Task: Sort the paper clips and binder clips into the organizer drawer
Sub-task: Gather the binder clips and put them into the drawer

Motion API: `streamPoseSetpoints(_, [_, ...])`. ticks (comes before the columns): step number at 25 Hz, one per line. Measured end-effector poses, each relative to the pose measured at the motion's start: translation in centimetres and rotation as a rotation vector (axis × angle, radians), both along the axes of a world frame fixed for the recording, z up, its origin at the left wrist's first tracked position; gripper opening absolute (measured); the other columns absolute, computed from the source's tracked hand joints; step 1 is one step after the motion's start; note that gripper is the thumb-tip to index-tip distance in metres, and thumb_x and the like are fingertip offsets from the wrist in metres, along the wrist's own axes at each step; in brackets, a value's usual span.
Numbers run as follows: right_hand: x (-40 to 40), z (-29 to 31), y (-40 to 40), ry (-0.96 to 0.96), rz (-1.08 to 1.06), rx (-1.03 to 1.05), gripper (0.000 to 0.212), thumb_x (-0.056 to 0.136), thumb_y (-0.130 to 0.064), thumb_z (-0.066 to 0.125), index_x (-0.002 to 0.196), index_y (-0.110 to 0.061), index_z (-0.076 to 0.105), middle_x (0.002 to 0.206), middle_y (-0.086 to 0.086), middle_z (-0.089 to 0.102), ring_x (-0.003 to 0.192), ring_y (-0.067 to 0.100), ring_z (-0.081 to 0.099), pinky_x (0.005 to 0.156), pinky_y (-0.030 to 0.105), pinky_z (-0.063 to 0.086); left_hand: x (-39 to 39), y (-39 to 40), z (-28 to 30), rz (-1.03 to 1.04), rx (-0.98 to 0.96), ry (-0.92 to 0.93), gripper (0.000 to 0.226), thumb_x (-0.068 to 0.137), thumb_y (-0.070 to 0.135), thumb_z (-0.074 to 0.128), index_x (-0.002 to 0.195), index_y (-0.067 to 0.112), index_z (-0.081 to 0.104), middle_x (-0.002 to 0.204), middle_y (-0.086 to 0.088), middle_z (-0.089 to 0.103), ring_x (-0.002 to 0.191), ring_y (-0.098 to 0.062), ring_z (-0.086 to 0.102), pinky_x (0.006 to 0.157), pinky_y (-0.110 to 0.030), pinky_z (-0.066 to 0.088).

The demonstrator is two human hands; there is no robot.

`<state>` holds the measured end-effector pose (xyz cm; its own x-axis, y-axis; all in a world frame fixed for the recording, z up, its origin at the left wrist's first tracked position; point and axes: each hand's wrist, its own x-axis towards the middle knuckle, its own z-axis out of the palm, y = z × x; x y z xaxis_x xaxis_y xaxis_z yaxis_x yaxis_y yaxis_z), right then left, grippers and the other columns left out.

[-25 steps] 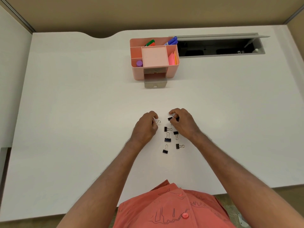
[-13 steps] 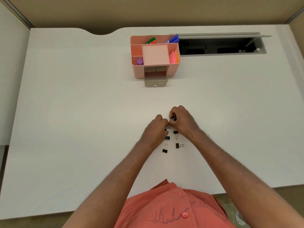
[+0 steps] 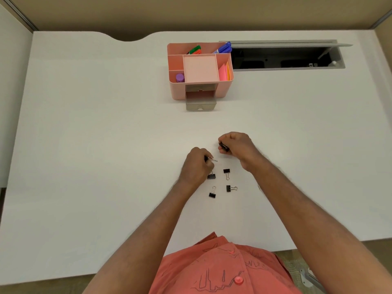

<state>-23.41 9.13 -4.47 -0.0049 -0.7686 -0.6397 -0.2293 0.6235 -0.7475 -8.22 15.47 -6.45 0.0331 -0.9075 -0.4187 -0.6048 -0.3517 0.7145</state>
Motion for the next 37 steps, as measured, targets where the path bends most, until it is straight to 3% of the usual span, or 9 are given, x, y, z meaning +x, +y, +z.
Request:
streamPoseSetpoints(4, [1.2,2.2,-3.2,-0.051,0.019,-0.100,0.014,0.091,-0.001,0.066,0.103,-0.008,0.069,0.096,0.006,0.068,0.088,0.019,0.066,0.093,0.036,0.061,1.6,-0.5,0.2,0.270,0.122,0.251,0.018,0.086,0.006,0.060,0.091,0.020,0.071,0.083,0.008,0.067,0.074,-0.010,0.062,0.060,-0.019,0.044])
streamPoseSetpoints(9, [4.1,4.4,-9.0,0.419,0.425,-0.542,0.027,0.091,0.001,0.060,0.105,-0.020,0.067,0.108,-0.005,0.064,0.095,0.011,0.058,0.073,0.016,0.048,4.3,-3.3,1.2,0.354,0.048,0.261,0.031,0.084,-0.004,0.056,0.092,0.024,0.069,0.087,0.006,0.067,0.073,-0.011,0.060,0.057,-0.019,0.044])
streamPoseSetpoints(12, [5.8,3.8,-11.8,0.648,0.732,-0.690,0.031,0.092,0.007,0.052,0.110,-0.015,0.066,0.118,0.006,0.062,0.102,0.022,0.058,0.083,0.031,0.054,5.6,-5.7,2.0,0.355,-0.073,0.192,0.034,0.088,-0.006,0.052,0.098,0.023,0.064,0.094,0.005,0.068,0.079,-0.011,0.063,0.067,-0.021,0.052])
streamPoseSetpoints(15, [6.6,2.2,-12.7,0.749,0.906,-0.708,0.031,0.092,0.006,0.048,0.111,-0.013,0.063,0.118,0.009,0.060,0.104,0.028,0.057,0.083,0.038,0.052,6.6,-7.7,2.6,0.329,-0.155,0.139,0.035,0.091,-0.007,0.047,0.102,0.024,0.058,0.095,0.005,0.068,0.081,-0.010,0.064,0.066,-0.018,0.052])
streamPoseSetpoints(18, [6.7,0.7,-12.5,0.750,0.918,-0.710,0.031,0.090,0.005,0.054,0.109,-0.017,0.062,0.117,0.007,0.062,0.100,0.026,0.058,0.076,0.033,0.052,7.2,-9.6,2.9,0.261,-0.214,0.048,0.032,0.090,-0.008,0.046,0.101,0.018,0.061,0.095,0.002,0.069,0.084,-0.016,0.064,0.071,-0.026,0.051])
streamPoseSetpoints(21, [6.6,0.2,-12.7,0.730,0.899,-0.712,0.031,0.090,0.004,0.055,0.109,-0.020,0.063,0.114,0.006,0.064,0.097,0.025,0.060,0.072,0.030,0.049,7.1,-11.6,3.3,0.179,-0.268,-0.053,0.031,0.090,-0.005,0.050,0.102,0.015,0.070,0.095,0.003,0.071,0.084,-0.012,0.062,0.074,-0.023,0.051])
streamPoseSetpoints(25, [6.5,0.5,-12.9,0.714,0.903,-0.725,0.028,0.096,-0.002,0.056,0.114,-0.020,0.068,0.112,0.005,0.068,0.097,0.026,0.064,0.077,0.038,0.058,6.1,-13.9,3.6,0.090,-0.329,-0.167,0.031,0.091,-0.001,0.055,0.110,0.014,0.074,0.109,-0.002,0.075,0.095,-0.018,0.067,0.081,-0.028,0.054])
streamPoseSetpoints(28, [6.1,1.1,-12.7,0.688,0.904,-0.744,0.032,0.097,-0.001,0.053,0.117,-0.017,0.070,0.113,0.009,0.070,0.098,0.030,0.066,0.075,0.040,0.057,5.5,-14.9,3.6,0.041,-0.336,-0.264,0.035,0.089,0.000,0.053,0.114,0.017,0.073,0.112,-0.003,0.074,0.098,-0.023,0.067,0.080,-0.030,0.053])
streamPoseSetpoints(37, [4.8,1.7,-12.2,0.603,0.789,-0.716,0.040,0.096,-0.001,0.056,0.127,-0.023,0.069,0.131,0.003,0.067,0.117,0.023,0.064,0.095,0.041,0.058,4.8,-16.6,2.1,-0.022,-0.295,-0.513,0.026,0.088,0.007,0.053,0.106,0.018,0.068,0.105,-0.006,0.072,0.087,-0.031,0.064,0.064,-0.033,0.040])
